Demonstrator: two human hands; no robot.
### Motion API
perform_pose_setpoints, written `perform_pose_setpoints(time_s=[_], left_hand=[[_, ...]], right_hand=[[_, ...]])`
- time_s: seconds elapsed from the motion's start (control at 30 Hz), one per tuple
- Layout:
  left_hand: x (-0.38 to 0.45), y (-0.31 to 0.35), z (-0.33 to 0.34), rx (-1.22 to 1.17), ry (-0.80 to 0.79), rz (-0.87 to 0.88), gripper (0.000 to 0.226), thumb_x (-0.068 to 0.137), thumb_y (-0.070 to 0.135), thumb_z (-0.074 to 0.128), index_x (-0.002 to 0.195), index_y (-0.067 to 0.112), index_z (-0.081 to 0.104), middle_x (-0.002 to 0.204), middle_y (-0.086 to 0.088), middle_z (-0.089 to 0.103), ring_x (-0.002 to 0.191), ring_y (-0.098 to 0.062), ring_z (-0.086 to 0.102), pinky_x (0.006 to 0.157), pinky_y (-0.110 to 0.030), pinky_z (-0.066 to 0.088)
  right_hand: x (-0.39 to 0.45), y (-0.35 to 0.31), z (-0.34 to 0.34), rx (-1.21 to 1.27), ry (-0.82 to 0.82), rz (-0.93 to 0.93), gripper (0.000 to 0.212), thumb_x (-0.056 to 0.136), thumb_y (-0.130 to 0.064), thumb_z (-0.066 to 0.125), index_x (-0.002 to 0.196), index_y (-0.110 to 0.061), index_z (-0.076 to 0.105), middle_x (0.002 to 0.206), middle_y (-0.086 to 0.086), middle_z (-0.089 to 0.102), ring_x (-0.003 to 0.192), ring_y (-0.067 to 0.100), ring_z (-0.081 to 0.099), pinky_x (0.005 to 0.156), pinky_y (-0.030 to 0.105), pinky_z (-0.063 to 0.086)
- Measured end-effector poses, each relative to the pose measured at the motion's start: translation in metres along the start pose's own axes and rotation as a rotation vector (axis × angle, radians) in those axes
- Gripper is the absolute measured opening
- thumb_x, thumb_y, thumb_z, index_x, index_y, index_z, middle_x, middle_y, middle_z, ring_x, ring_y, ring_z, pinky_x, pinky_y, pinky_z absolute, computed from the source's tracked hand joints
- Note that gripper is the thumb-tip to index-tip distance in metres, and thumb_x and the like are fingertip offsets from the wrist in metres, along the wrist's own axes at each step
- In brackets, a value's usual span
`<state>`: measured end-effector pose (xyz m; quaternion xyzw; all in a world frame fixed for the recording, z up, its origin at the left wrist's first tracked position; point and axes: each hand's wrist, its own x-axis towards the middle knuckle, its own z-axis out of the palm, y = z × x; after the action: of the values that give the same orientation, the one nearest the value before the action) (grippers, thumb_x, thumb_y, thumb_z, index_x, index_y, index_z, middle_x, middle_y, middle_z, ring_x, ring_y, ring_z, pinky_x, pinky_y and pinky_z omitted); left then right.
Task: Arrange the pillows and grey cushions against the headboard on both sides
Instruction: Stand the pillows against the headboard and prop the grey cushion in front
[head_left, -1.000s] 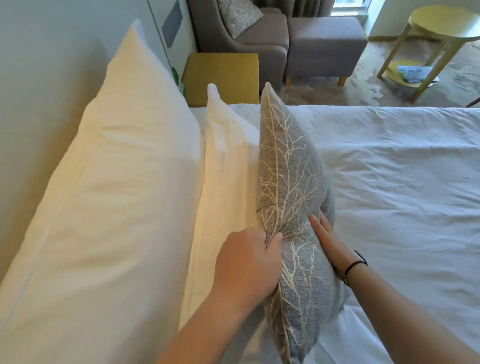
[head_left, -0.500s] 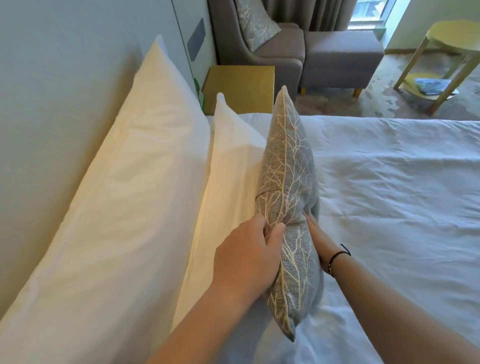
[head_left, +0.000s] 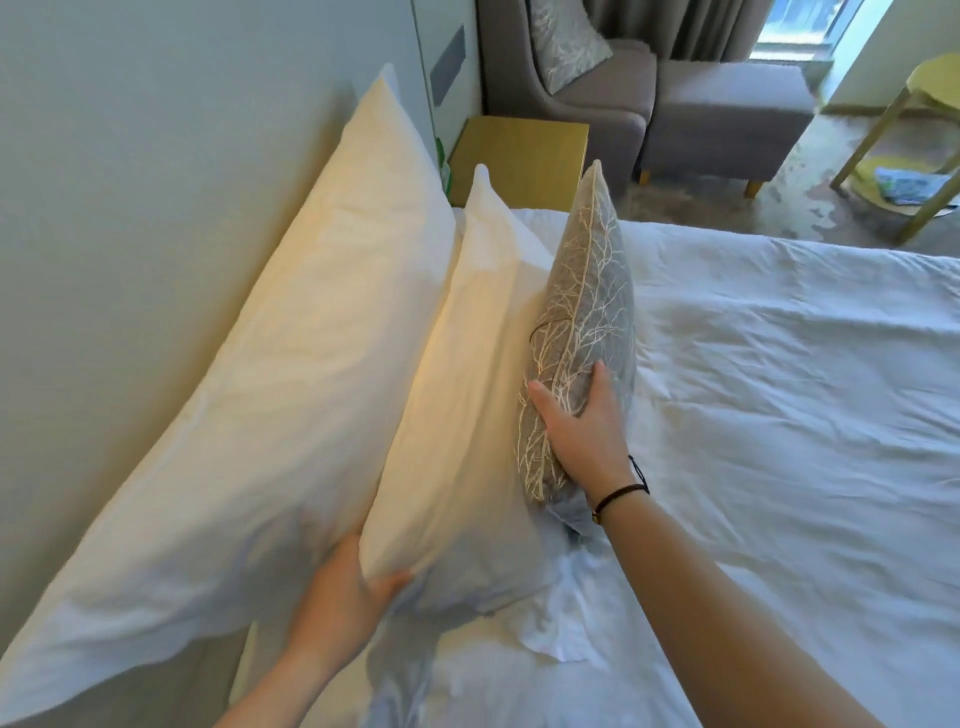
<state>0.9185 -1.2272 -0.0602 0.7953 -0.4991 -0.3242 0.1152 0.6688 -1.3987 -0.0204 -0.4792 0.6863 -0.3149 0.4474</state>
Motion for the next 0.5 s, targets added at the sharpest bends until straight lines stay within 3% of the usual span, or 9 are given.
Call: perform_pose_setpoints(time_s=[0.1, 0.17, 0.37, 0.5], left_hand=[[-0.001, -0.007, -0.006, 0.083, 0.016, 0.009, 0.034, 0.085, 0.048, 0.071, 0.103, 0.019, 0.07, 0.1, -0.002, 0.074, 0.1, -0.025, 0.068, 0.078, -0.039, 0.054], [-0.003, -0.012, -0.013, 0.113, -0.006, 0.052, 0.035, 0.088, 0.05, 0.066, 0.101, 0.018, 0.07, 0.097, -0.003, 0.074, 0.095, -0.025, 0.068, 0.077, -0.04, 0.054], [-0.017, -0.04, -0.024, 0.182, -0.01, 0.011, 0.038, 0.09, 0.05, 0.063, 0.065, 0.023, 0.056, 0.066, 0.005, 0.061, 0.074, -0.024, 0.065, 0.058, -0.035, 0.044], [-0.02, -0.033, -0.022, 0.231, -0.037, -0.007, 0.04, 0.092, 0.049, 0.061, 0.064, 0.023, 0.05, 0.07, 0.001, 0.06, 0.075, -0.025, 0.061, 0.059, -0.036, 0.041]], right_hand=[[-0.011, -0.005, 0.008, -0.154, -0.067, 0.008, 0.113, 0.073, -0.063, 0.07, 0.153, -0.036, -0.005, 0.163, 0.01, 0.002, 0.15, 0.027, 0.005, 0.117, 0.053, 0.018], [-0.009, -0.007, 0.007, -0.211, -0.095, 0.014, 0.111, 0.076, -0.051, 0.072, 0.153, -0.035, -0.005, 0.163, 0.012, 0.003, 0.149, 0.029, 0.006, 0.116, 0.051, 0.018], [-0.012, -0.007, 0.001, -0.28, -0.212, 0.037, 0.103, 0.079, -0.032, 0.067, 0.152, -0.039, -0.004, 0.162, 0.009, 0.015, 0.135, 0.032, 0.04, 0.104, 0.049, 0.043], [-0.02, -0.003, -0.003, -0.246, -0.243, 0.036, 0.102, 0.079, -0.03, 0.065, 0.151, -0.042, -0.006, 0.162, 0.01, 0.013, 0.126, 0.035, 0.051, 0.097, 0.052, 0.049]])
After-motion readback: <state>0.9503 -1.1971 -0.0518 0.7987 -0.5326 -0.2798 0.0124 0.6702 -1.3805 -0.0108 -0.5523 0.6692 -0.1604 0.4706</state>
